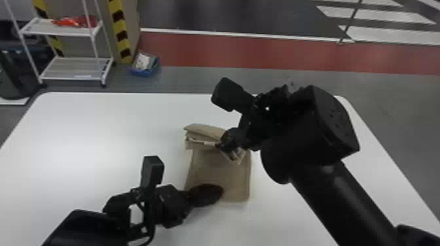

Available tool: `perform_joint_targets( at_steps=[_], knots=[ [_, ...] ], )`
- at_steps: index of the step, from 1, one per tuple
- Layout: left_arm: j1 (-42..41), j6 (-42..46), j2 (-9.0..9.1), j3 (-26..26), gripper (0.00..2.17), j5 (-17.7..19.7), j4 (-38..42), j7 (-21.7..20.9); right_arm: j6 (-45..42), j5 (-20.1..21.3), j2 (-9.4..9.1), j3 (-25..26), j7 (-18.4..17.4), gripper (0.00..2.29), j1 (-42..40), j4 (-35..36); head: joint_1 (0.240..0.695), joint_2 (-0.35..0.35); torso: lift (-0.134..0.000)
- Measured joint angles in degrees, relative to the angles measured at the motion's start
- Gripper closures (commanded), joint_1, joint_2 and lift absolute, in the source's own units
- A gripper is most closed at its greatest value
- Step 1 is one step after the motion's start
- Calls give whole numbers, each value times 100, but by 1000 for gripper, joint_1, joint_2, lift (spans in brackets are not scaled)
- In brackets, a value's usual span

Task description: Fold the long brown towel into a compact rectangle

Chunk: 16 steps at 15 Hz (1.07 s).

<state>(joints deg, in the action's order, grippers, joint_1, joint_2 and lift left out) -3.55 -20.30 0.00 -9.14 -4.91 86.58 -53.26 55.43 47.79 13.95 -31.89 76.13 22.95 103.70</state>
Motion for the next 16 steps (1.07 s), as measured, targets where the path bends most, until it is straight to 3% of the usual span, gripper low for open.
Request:
perform_joint_targets(
  at_steps=[2,11,16],
  knots=[
    [-20,-5,0,-2,2145,0,32,0,-40,-32,26,-11,199,1376,-80,85,695,-106,-124],
    [-172,-273,-1,71,2145,21,395,-141,-444,111,292,-2,201,1376,-508,559,695,-112,-124],
    [-397,-628,0,183,2145,145,1021,-211,-575,189,289,60,201,1379,-588,581,695,-110,-124]
  ],
)
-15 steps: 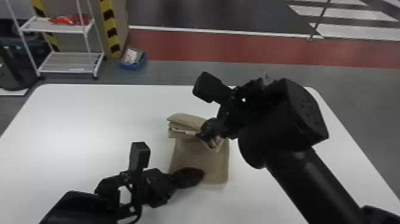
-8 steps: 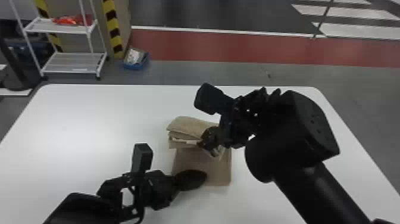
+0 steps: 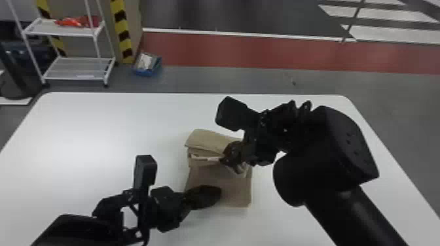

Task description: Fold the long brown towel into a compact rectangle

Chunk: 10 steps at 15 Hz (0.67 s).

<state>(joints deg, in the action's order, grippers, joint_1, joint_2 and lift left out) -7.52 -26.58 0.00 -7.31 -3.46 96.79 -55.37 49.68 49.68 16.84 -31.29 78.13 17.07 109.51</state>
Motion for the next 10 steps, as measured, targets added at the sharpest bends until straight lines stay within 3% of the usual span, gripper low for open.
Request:
perform_joint_targets(
  at_steps=[5,10],
  knots=[
    [-50,-27,0,67,2145,80,169,2,-29,7,19,33,0,1379,-29,110,695,-104,-124],
    [19,-11,0,206,2145,25,150,7,-33,-25,254,198,0,1379,-236,453,695,-109,-124]
  ],
)
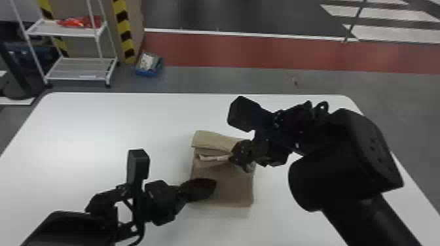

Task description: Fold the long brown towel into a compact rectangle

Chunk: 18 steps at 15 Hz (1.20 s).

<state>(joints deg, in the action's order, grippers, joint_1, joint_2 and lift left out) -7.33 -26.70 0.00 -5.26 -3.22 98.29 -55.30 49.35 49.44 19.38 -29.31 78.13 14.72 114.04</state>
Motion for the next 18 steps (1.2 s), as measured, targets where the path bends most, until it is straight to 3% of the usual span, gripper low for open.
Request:
perform_joint_targets(
  at_steps=[7,18],
  knots=[
    [-20,2,0,131,2145,-172,-28,-79,0,-4,43,39,0,1379,-100,156,695,-95,-124],
    [-82,2,0,157,2145,-378,-121,-103,-206,82,261,129,0,1379,-653,754,695,-95,-124]
  ],
)
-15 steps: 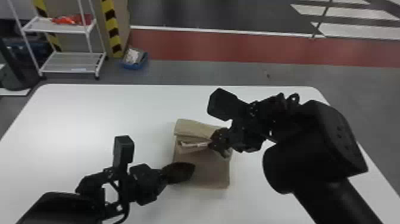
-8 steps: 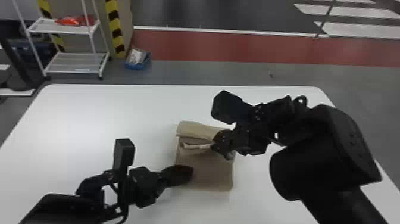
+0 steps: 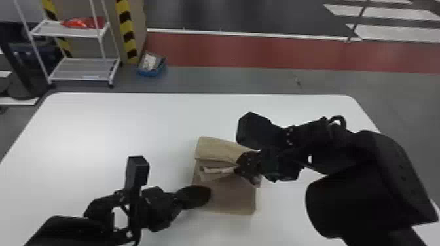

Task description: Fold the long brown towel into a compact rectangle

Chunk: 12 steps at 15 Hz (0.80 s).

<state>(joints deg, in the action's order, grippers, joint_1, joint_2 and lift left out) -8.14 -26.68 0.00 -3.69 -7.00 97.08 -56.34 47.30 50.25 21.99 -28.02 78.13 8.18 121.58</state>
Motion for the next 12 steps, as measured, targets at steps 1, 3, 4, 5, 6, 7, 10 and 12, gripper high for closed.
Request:
perform_joint_targets(
  at_steps=[1,3,4,5,6,7,10,12],
  knots=[
    [-8,0,0,-1,2145,-7,0,5,-10,1,15,1,0,1376,-32,42,695,-95,-124],
    [-25,0,0,-13,2145,-37,1,19,-50,13,56,-5,0,1379,-118,134,695,-94,-124],
    [-36,0,0,-26,2145,-54,4,31,-67,26,87,-11,0,1379,-177,183,695,-96,-124],
    [-42,0,0,-39,2145,-66,10,41,-73,38,122,-15,0,1379,-241,235,695,-99,-124],
    [-49,0,0,-53,2145,-77,11,44,-75,51,156,-21,0,1376,-303,284,695,-101,-124],
    [-53,0,0,-66,2145,-89,14,45,-75,59,181,-26,0,1379,-358,328,695,-103,-124],
    [-57,-8,0,-83,2145,-106,21,53,-76,78,225,-45,0,1379,-433,379,695,-107,-124],
    [-63,-16,0,-88,2145,-109,22,53,-76,94,234,-61,0,1376,-454,383,695,-108,-124]
  ],
)
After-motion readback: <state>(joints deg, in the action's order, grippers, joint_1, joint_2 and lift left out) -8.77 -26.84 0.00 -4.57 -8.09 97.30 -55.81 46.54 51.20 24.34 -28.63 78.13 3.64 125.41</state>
